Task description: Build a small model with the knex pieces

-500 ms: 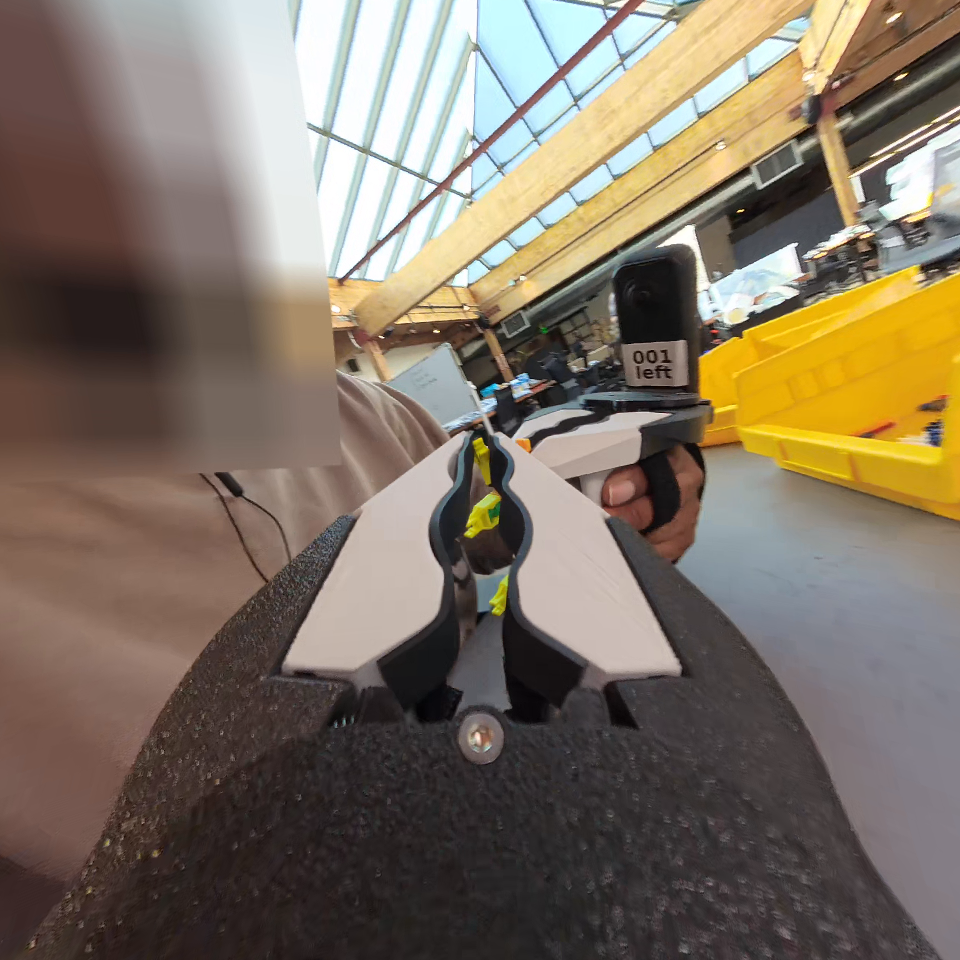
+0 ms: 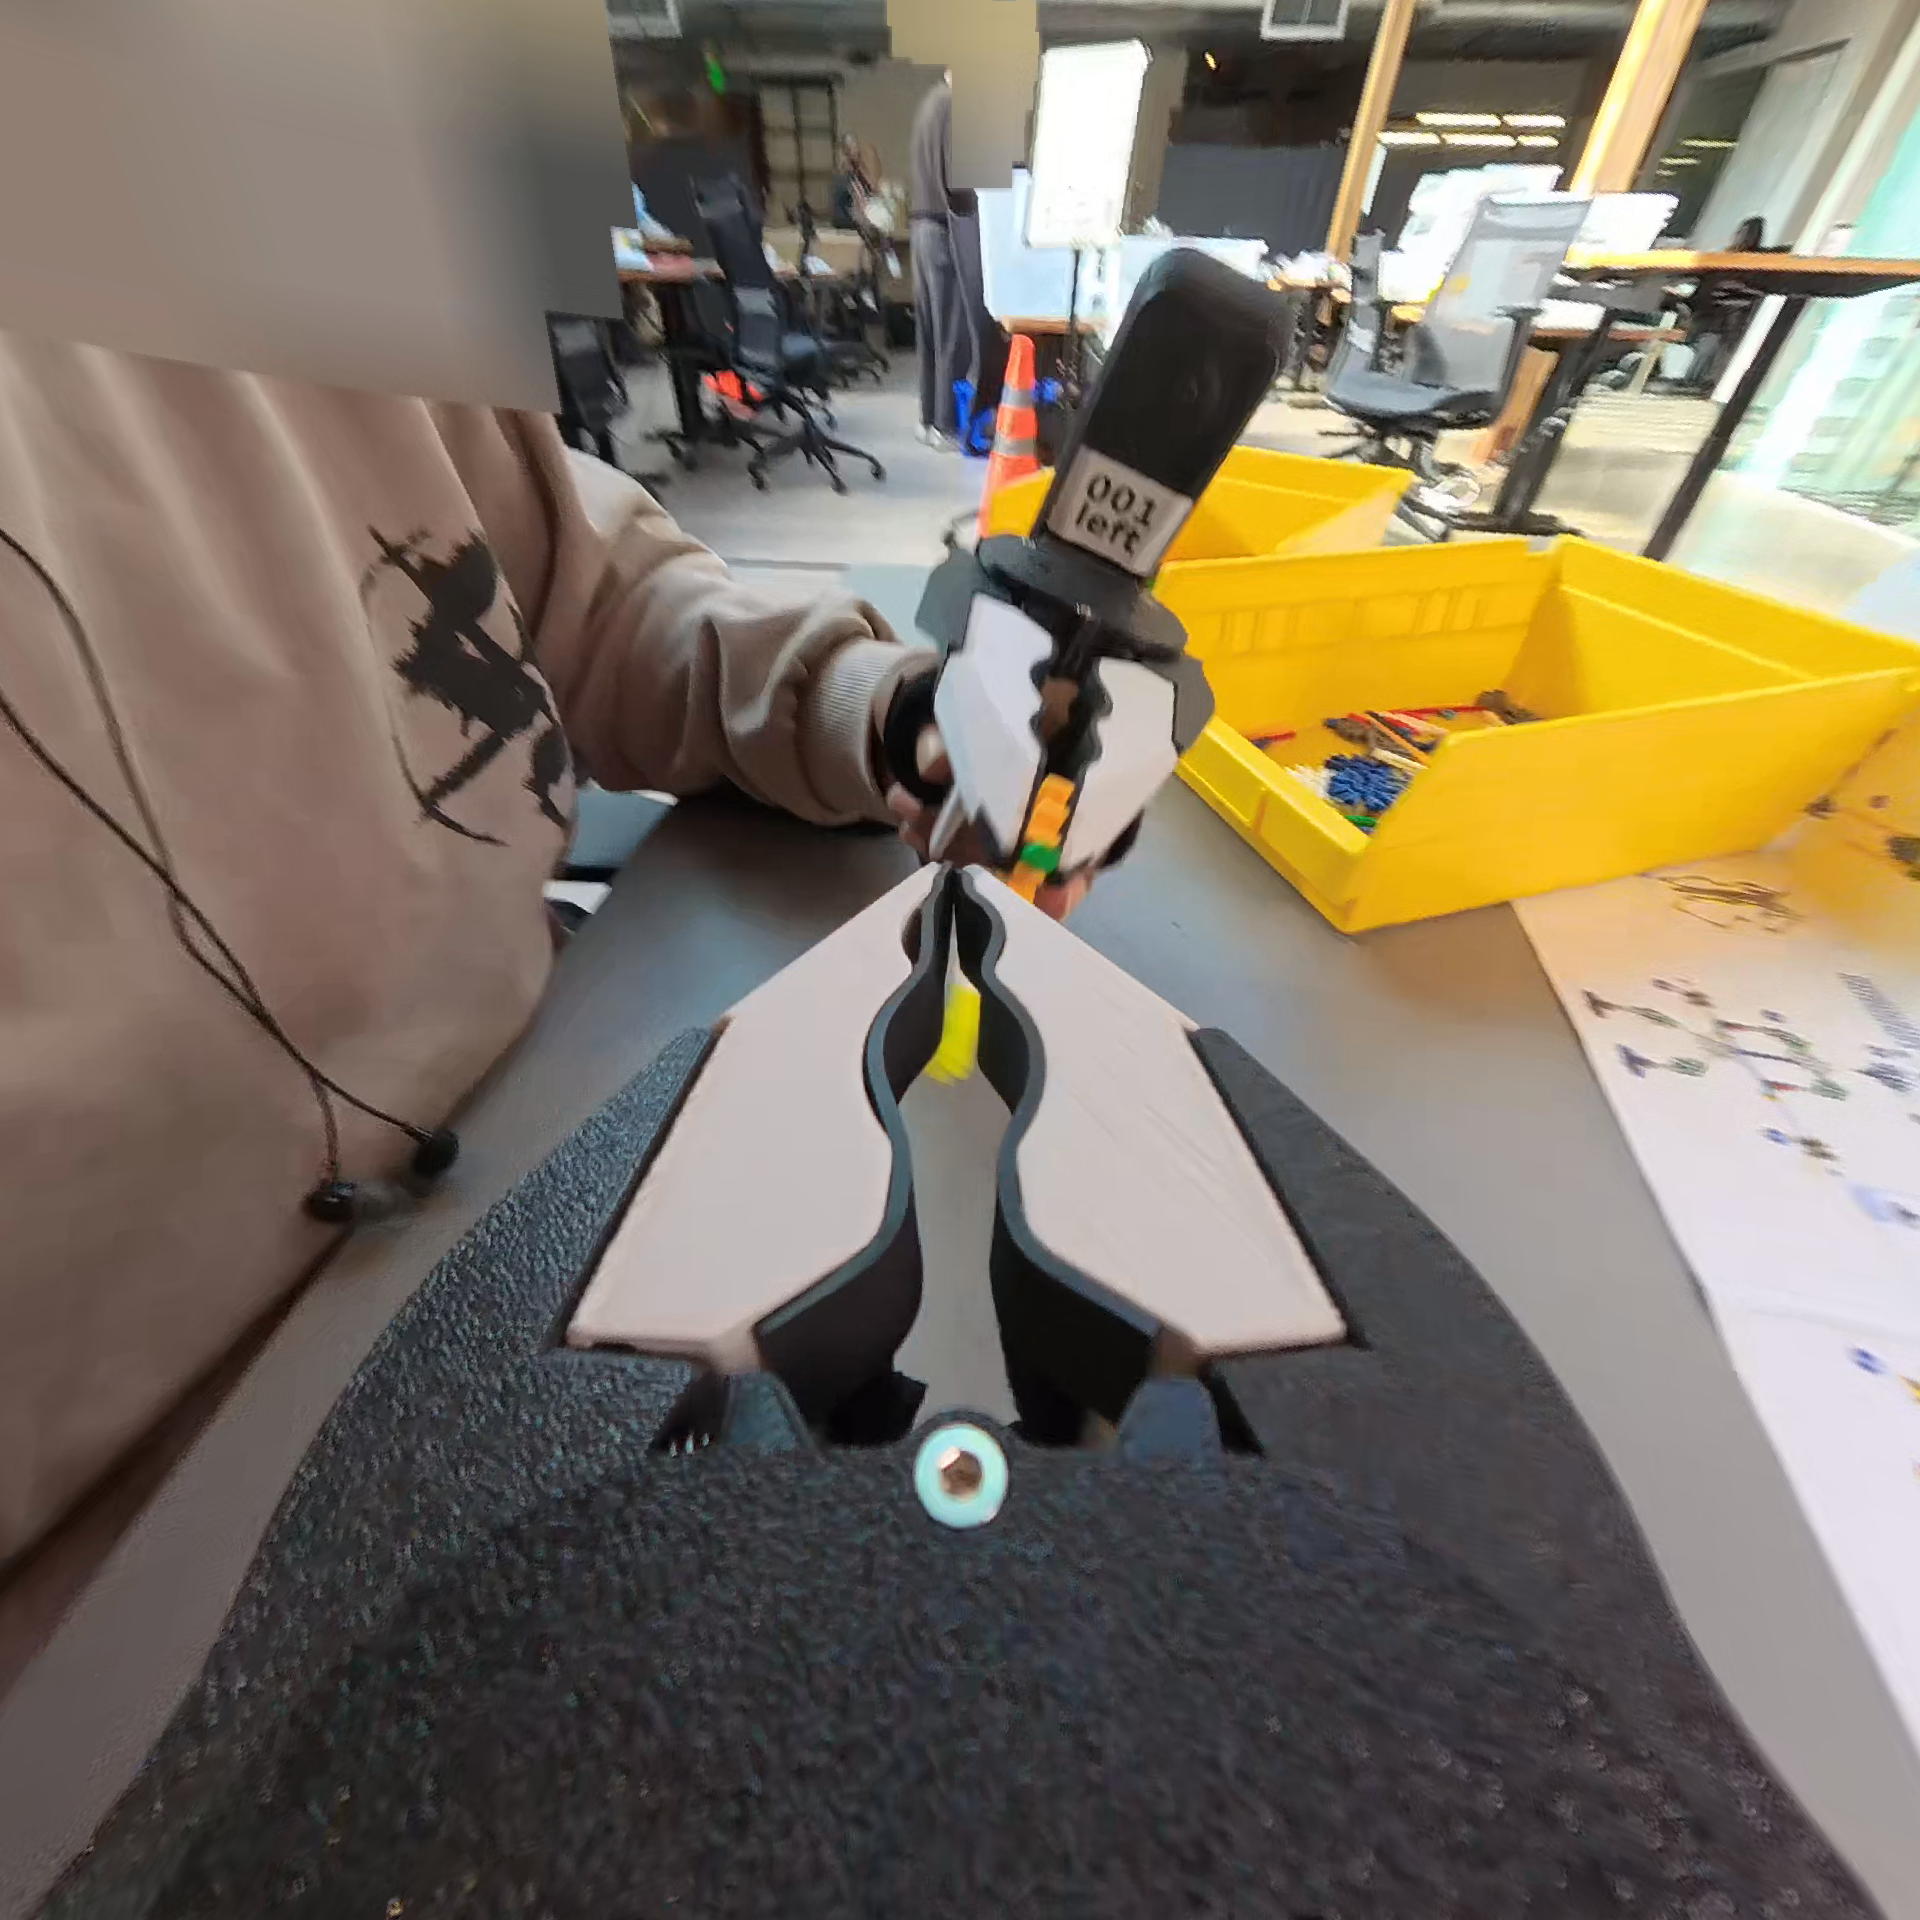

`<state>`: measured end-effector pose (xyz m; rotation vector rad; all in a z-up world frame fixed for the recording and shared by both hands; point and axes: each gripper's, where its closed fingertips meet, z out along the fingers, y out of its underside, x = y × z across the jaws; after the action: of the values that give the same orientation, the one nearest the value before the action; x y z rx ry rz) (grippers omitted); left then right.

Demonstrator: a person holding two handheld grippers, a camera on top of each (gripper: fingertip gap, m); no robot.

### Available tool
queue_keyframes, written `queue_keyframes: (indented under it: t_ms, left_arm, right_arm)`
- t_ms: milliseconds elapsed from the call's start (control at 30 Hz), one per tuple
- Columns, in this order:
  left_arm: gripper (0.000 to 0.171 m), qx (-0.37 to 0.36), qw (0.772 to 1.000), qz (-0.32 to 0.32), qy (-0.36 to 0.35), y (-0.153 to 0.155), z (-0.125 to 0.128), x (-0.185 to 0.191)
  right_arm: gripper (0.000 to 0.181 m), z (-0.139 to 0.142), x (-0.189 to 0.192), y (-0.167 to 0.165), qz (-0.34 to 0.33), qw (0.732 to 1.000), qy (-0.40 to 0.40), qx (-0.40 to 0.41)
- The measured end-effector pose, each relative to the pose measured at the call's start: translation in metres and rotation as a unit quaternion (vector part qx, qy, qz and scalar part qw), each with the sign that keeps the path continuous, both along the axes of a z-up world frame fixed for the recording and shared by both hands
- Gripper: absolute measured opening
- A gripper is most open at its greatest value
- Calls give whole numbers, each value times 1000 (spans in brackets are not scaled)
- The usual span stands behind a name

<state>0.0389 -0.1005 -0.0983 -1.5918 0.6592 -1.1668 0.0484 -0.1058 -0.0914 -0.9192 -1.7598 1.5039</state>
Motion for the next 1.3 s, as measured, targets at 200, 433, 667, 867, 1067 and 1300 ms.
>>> queue_keyframes:
  t_ms: [200,433,667,867,1067,1300]
  left_arm:
    - [5,12,1000,7,-2,-1,11,-19]
    - [5,-12,1000,18,15,6,-4,-19]
    - [5,-27,999,27,26,11,-15,-20]
    - [6,-35,997,60,40,21,-24,-25]
    - [6,-45,988,130,64,39,-36,-41]
    - [6,-65,984,156,55,44,-42,-48]
  right_arm:
    - [7,0,-5,2,-43,997,23,58]
    - [14,6,0,28,-82,995,31,44]
    - [16,-6,-5,28,-81,996,16,45]
    - [20,-14,-9,37,-106,993,2,50]
    - [23,-32,-16,150,-366,929,-46,14]
    - [44,-57,12,333,-636,760,-124,-49]
